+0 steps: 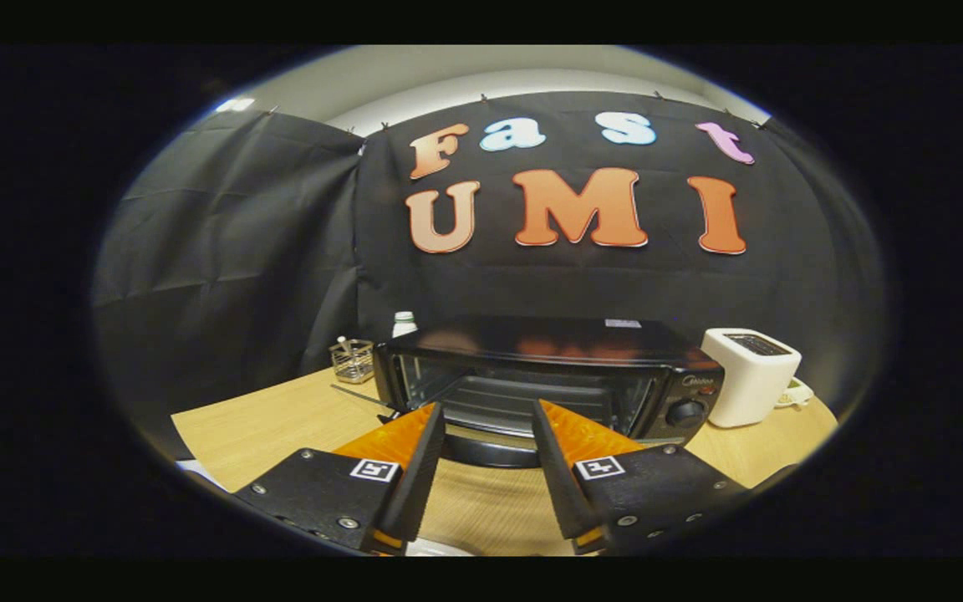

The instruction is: Open the toaster oven, put the food inside, and close the toaster oven door.

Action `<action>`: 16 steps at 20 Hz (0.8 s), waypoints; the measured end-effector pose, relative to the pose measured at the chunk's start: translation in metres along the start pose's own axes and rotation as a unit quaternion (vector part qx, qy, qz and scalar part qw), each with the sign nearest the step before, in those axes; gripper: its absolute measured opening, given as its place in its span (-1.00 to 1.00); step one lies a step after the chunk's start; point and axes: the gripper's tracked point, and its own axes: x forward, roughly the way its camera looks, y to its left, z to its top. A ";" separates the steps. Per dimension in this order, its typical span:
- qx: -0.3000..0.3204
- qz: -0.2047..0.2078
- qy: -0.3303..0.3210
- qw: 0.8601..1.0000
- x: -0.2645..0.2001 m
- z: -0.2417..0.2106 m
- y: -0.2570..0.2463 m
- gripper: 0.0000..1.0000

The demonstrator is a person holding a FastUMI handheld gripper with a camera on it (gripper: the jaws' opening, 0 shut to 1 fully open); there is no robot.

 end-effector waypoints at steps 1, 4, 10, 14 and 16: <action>0.008 0.009 0.013 1.000 -0.005 -0.008 0.004 0.25; 0.045 0.049 0.054 0.996 -0.018 -0.039 0.019 0.25; 0.064 0.074 0.090 0.991 -0.023 -0.082 0.025 0.23; 0.080 0.077 0.125 0.986 -0.023 -0.112 0.026 0.21; 0.079 0.077 0.146 0.983 -0.023 -0.128 0.026 0.19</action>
